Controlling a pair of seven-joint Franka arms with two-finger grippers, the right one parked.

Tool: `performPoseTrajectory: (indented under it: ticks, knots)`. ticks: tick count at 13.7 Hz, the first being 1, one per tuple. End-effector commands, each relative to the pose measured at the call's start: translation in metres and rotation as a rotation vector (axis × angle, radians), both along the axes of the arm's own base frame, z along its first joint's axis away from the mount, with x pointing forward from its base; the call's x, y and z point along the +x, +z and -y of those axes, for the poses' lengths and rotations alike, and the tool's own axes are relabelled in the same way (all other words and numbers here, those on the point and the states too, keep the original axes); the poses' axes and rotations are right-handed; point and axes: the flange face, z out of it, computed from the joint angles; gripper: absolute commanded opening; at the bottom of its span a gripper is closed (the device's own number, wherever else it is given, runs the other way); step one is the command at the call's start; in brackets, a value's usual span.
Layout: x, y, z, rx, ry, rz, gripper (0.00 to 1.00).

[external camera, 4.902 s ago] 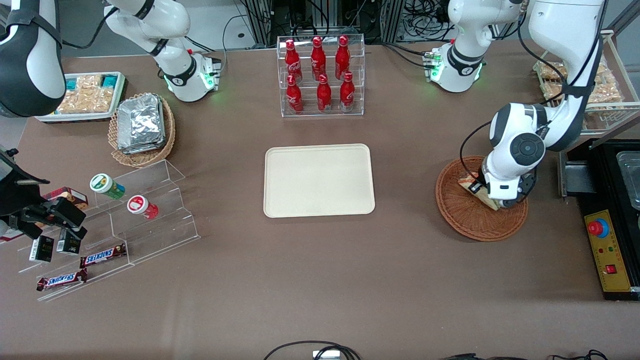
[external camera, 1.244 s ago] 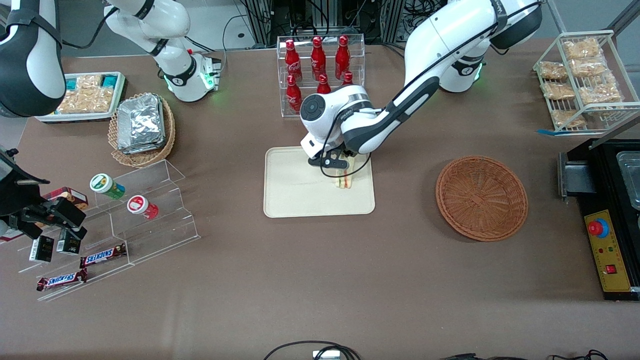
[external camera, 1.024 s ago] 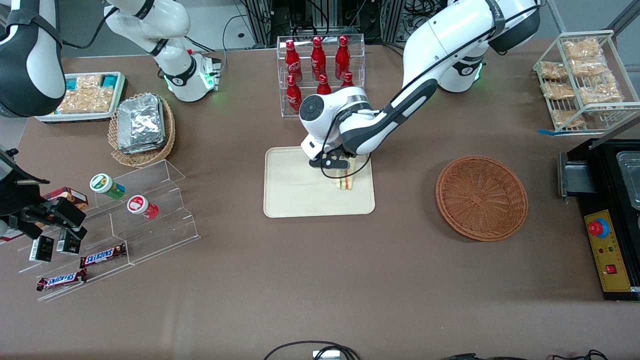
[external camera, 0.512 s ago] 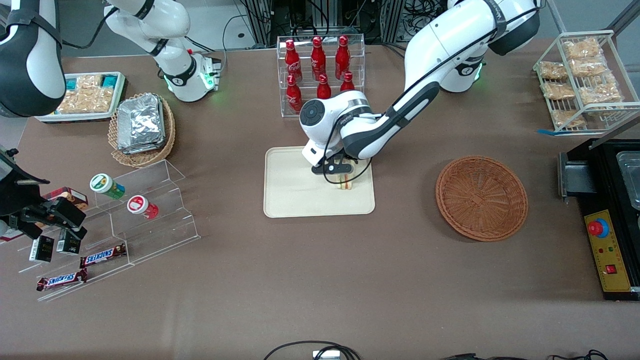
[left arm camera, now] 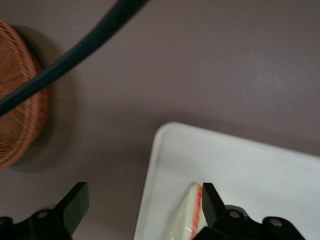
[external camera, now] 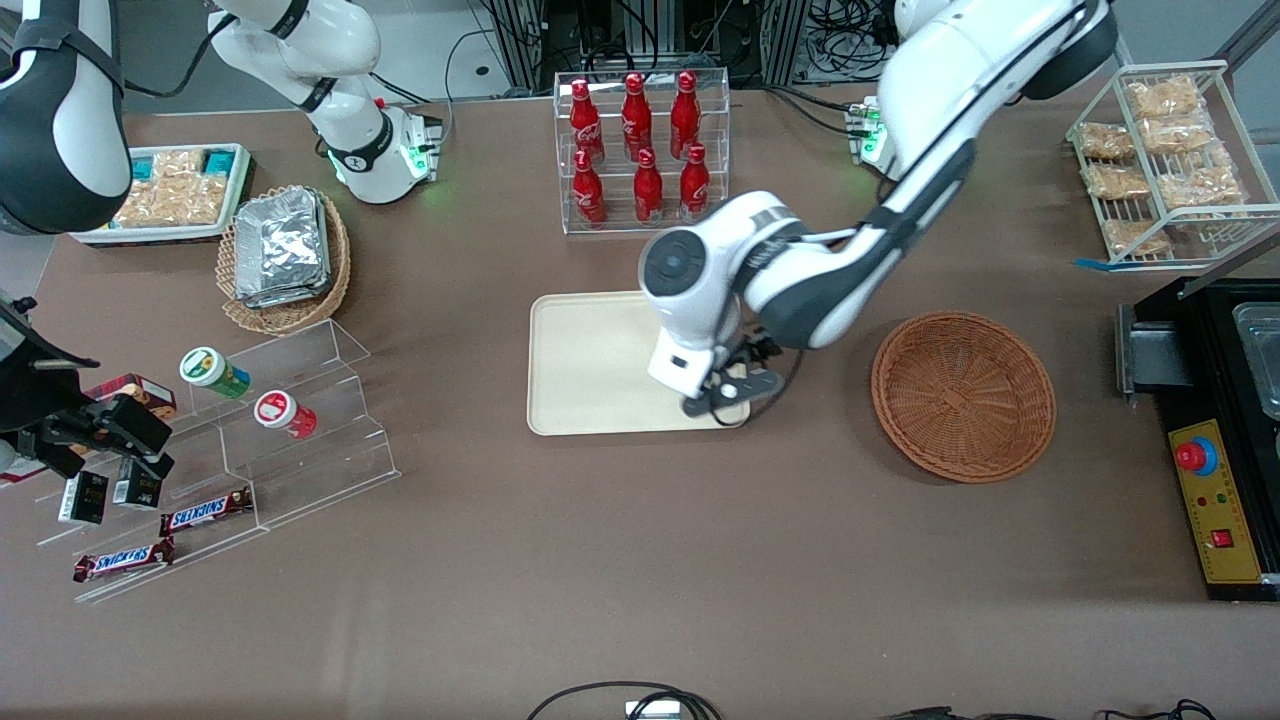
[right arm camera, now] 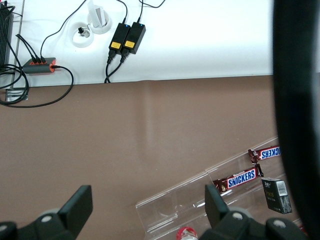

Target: Place sandwich from basket to tray

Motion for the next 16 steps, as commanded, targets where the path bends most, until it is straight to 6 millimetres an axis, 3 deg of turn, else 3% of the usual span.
performPoseTrajectory:
  ticks: [1, 3, 5, 7, 8, 11, 16]
  knots:
    - [0.027, 0.034, -0.051, 0.002, 0.097, 0.028, 1.00]
    - [0.043, 0.053, -0.083, -0.003, 0.147, 0.051, 1.00]
    - [0.049, 0.063, -0.100, -0.011, 0.180, 0.050, 1.00]
    - [0.053, 0.073, -0.132, 0.027, 0.137, 0.007, 1.00]
    - [0.052, 0.088, -0.141, 0.006, 0.110, -0.006, 1.00]
    - [0.053, 0.135, -0.201, -0.063, 0.055, -0.041, 1.00]
    - [0.028, 0.209, -0.296, -0.143, -0.139, -0.109, 1.00]
